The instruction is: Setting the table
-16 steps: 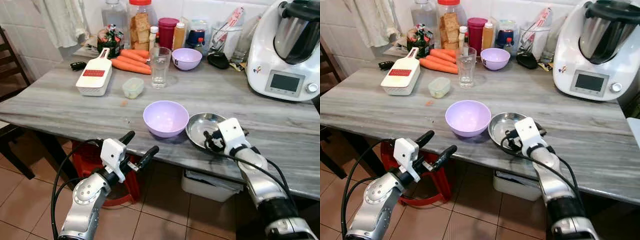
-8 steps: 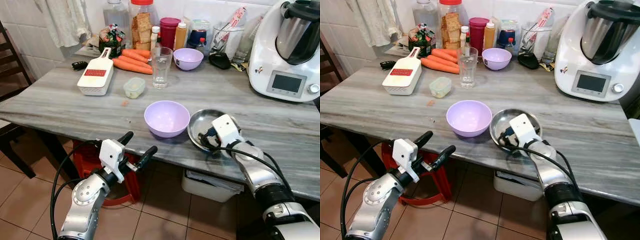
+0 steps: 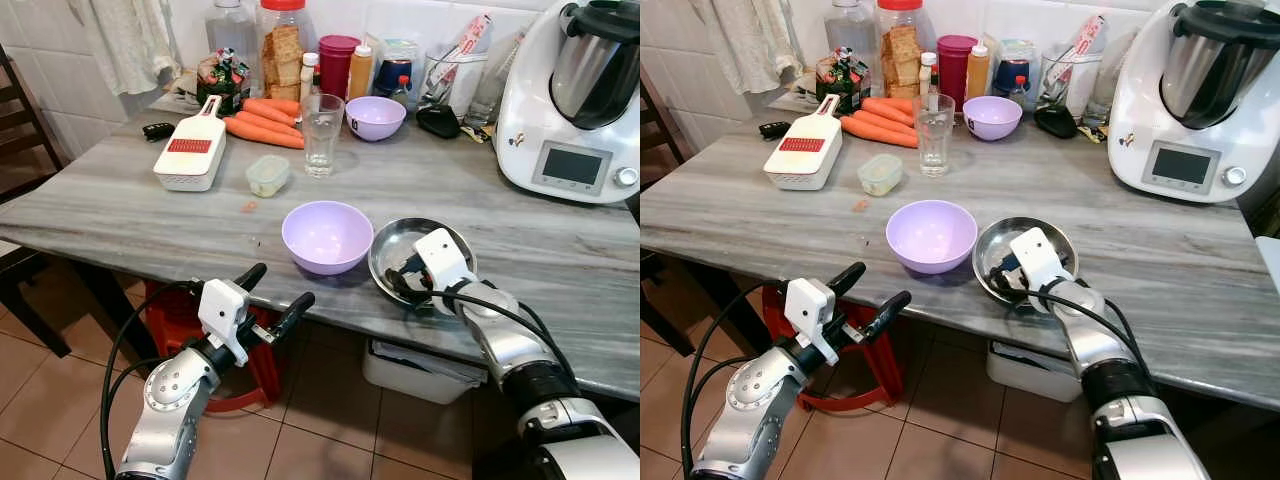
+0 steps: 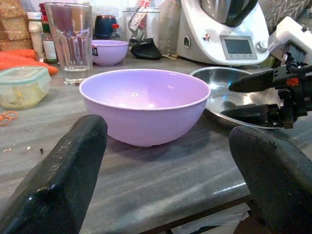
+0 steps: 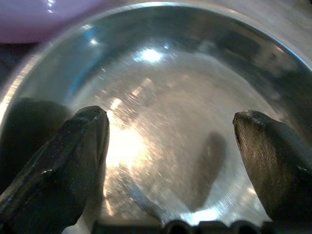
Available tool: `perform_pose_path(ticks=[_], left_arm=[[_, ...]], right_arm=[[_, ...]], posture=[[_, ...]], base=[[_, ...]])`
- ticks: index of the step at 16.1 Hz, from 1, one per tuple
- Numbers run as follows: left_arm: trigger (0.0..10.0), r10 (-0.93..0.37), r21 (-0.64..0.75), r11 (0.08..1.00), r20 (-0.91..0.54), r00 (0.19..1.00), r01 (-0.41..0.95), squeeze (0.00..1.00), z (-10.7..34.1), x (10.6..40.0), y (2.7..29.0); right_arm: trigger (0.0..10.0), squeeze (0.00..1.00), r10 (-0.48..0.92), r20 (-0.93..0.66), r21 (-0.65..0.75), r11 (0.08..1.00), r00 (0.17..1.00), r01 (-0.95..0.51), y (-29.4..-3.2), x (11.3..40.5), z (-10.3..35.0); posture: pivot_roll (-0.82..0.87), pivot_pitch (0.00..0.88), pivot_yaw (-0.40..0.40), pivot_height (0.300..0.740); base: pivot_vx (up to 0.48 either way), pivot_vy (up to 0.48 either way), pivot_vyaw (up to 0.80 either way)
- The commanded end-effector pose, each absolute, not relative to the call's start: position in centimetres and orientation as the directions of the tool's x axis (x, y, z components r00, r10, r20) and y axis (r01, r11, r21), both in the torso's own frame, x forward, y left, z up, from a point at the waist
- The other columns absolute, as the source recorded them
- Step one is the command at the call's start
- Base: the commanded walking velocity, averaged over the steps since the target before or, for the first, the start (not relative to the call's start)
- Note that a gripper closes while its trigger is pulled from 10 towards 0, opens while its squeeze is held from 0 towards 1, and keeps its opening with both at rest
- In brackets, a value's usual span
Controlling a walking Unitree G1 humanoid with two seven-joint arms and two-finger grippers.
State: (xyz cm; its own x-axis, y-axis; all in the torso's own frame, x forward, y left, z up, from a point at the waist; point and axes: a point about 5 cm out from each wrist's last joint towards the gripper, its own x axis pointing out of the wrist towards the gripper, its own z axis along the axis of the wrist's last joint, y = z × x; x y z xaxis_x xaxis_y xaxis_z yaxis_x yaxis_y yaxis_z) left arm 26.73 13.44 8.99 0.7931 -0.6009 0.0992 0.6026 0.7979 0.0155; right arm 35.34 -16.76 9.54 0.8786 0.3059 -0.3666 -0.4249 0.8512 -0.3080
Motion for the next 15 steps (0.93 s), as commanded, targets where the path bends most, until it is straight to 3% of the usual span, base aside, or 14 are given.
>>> perform_pose_path(ticks=[1,9,15], left_arm=[[10.0,-0.607,0.028,0.794,0.095,0.789,0.607,0.0,9.0,26.8,13.5],[10.0,-0.604,0.022,0.796,0.101,0.791,0.605,0.0,9.0,26.9,13.3],[10.0,-0.602,0.022,0.797,0.112,0.791,0.603,0.0,9.4,26.9,13.5]], right_arm=[[10.0,0.0,0.308,-0.379,-0.295,0.853,0.872,-0.43,-16.7,35.5,9.6],[10.0,0.0,0.283,-0.287,-0.269,0.893,0.915,-0.361,-16.8,36.0,11.8],[10.0,0.0,0.223,-0.094,-0.219,0.946,0.97,-0.239,-17.8,34.3,14.4]], posture=[[0.02,0.0,-0.035,0.74],[0.02,0.0,-0.04,0.74],[0.01,0.0,-0.031,0.74]], base=[[0.0,0.0,0.0],[0.0,0.0,0.0],[0.0,0.0,0.0]])
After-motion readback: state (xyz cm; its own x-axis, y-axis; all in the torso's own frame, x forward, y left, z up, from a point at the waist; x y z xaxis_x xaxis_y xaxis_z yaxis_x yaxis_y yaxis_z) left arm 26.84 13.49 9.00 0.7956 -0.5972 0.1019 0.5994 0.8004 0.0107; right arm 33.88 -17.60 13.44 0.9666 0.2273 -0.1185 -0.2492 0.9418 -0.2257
